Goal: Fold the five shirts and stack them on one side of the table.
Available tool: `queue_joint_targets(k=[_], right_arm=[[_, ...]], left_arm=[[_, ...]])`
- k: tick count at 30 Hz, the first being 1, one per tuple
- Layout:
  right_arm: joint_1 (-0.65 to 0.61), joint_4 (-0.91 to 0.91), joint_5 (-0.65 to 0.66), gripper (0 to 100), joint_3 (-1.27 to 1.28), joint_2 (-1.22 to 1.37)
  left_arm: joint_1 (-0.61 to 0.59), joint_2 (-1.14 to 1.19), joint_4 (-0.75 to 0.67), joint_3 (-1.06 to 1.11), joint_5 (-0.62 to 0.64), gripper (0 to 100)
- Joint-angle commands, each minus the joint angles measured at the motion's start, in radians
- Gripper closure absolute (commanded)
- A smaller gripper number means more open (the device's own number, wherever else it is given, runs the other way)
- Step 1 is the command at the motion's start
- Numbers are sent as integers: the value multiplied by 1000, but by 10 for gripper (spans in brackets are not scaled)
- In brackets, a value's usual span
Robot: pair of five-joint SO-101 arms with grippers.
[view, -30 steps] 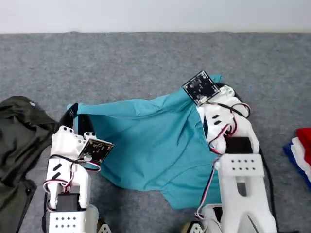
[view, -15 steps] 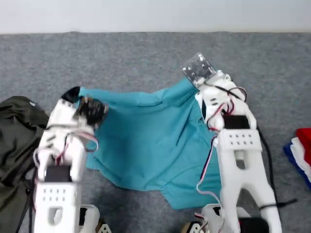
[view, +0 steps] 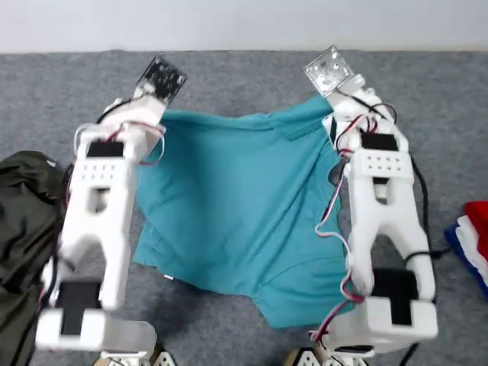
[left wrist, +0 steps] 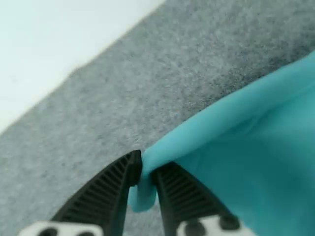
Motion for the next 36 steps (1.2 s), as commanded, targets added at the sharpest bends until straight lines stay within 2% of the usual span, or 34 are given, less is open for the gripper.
queue_joint_targets(k=[1, 14, 23, 27, 36], right_arm=[[25, 1, 3, 989, -158, 65], [54, 1, 5, 989, -499, 394], [82, 1, 6, 989, -618, 496], [85, 1, 8, 989, -629, 512], [61, 22, 9, 989, -629, 513]], left_arm=[[8, 160, 109, -274, 12, 995], [-40, 718, 482, -1055, 12, 949], [-43, 1036, 638, -1563, 9, 902], [-43, 1102, 674, -1669, 11, 900], [-43, 1105, 755, -1704, 5, 902]])
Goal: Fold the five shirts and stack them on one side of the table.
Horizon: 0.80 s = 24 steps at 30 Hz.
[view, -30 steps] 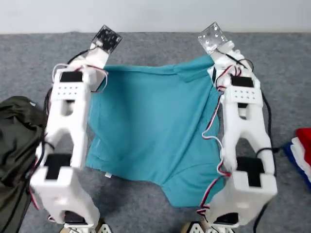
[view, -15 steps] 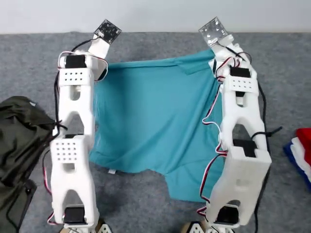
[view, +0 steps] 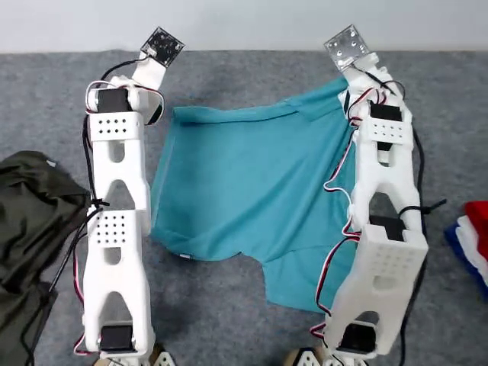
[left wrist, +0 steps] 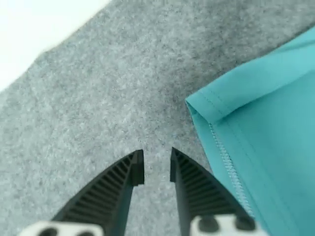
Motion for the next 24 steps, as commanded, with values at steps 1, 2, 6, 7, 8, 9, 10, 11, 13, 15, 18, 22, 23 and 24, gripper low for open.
queue_joint_targets(k=[1, 2, 6, 7, 8, 9, 10, 11, 13, 15, 18, 22, 23, 24], right_arm=[[-13, 31, 9, 989, -60, -13], [-19, 41, 9, 989, -60, -13], [-28, 119, 9, 977, -60, -24], [-30, 151, 9, 961, -60, -36], [-35, 188, 9, 934, -60, -50], [-38, 229, 5, 897, -60, -62], [-41, 268, 5, 859, -60, -73], [-42, 302, 5, 827, -60, -84], [-44, 355, 5, 790, -60, -96], [-44, 387, 5, 787, -60, -102], [-36, 403, 6, 787, -60, -122], [-16, 450, 8, 787, -60, -183], [-16, 472, 8, 786, -60, -203], [-16, 496, 8, 786, -60, -225]], left_arm=[[-5, -15, 57, -42, -6, 902], [-5, -17, 94, -51, -25, 902], [-3, -37, 288, -107, -66, 902], [-6, -44, 287, -110, -61, 902], [-25, -58, 285, -110, -61, 900], [-38, -75, 284, -107, -61, 899], [-43, -87, 284, -105, -61, 899], [-46, -98, 284, -101, -61, 899], [-46, -124, 284, -77, -61, 899], [-46, -163, 284, -44, -61, 898], [-44, -232, 284, 50, -63, 898], [-38, -367, 284, 237, -68, 898], [-34, -405, 284, 289, -68, 898], [-28, -445, 284, 349, -69, 898]])
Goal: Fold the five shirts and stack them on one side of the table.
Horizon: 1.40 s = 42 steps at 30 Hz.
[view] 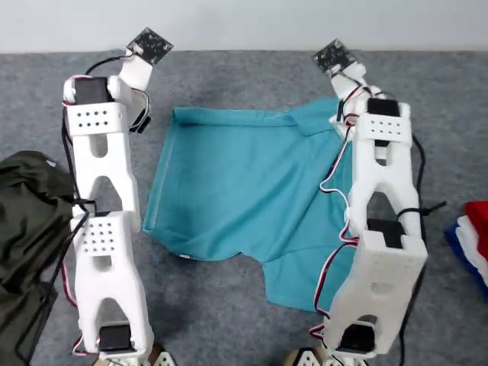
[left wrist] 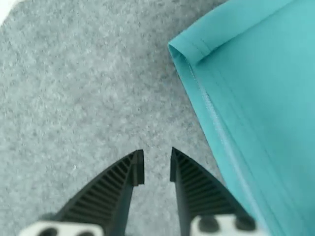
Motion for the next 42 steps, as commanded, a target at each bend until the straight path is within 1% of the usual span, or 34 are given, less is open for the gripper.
queue_joint_targets(k=[1, 6, 10, 14, 18, 23, 28, 33, 36, 39, 42], right_arm=[[13, 71, 5, 786, -55, -142], [12, 219, 3, 788, -55, -248], [8, 360, 0, 789, -54, -285], [8, 496, 0, 790, -54, -289], [10, 621, -2, 790, -54, -292], [15, 796, -3, 790, -49, -285], [53, 806, -95, 790, 44, -331], [90, 805, -100, 790, 215, -443], [107, 802, -94, 790, 325, -526], [113, 802, -94, 790, 423, -605], [117, 802, -92, 790, 496, -677]], left_arm=[[17, -203, 29, 180, -23, 898], [55, -423, 28, 532, -83, 898], [95, -580, 26, 782, -87, 898], [132, -689, 25, 974, -86, 900], [164, -724, 25, 1132, -86, 901], [204, -723, 23, 1264, -86, 902], [198, -723, -5, 1340, -87, 899], [175, -721, -68, 1438, -137, 898], [172, -721, -138, 1521, -138, 898], [130, -721, -221, 1595, -138, 902], [81, -730, -230, 1635, -144, 910]])
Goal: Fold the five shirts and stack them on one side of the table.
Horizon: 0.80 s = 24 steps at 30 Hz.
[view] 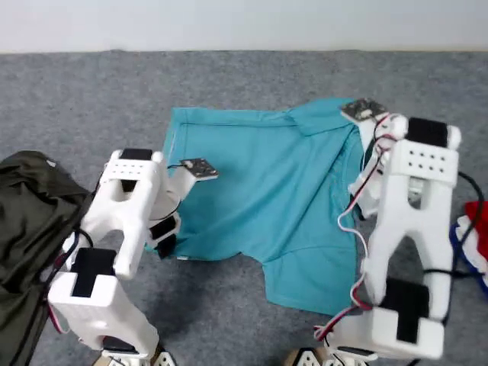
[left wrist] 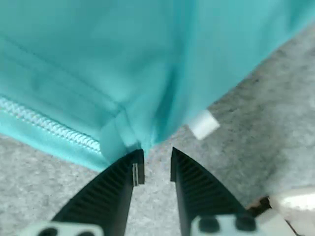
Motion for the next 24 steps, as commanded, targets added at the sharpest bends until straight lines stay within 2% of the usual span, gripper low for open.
queue_joint_targets(k=[1, 5, 11, 16, 24], right_arm=[[15, 36, -2, 790, 54, -124], [13, 36, -2, 790, 126, -209], [12, 27, -2, 790, 190, -272], [12, 30, -2, 790, 199, -283], [13, 35, -8, 790, 199, -283]], left_arm=[[-61, -63, -14, 28, -17, 927], [-146, -63, 64, 28, -98, 993], [-249, -63, 118, 24, -152, 996], [-259, -64, 130, -4, -150, 994], [-226, -282, 192, -58, -150, 877]])
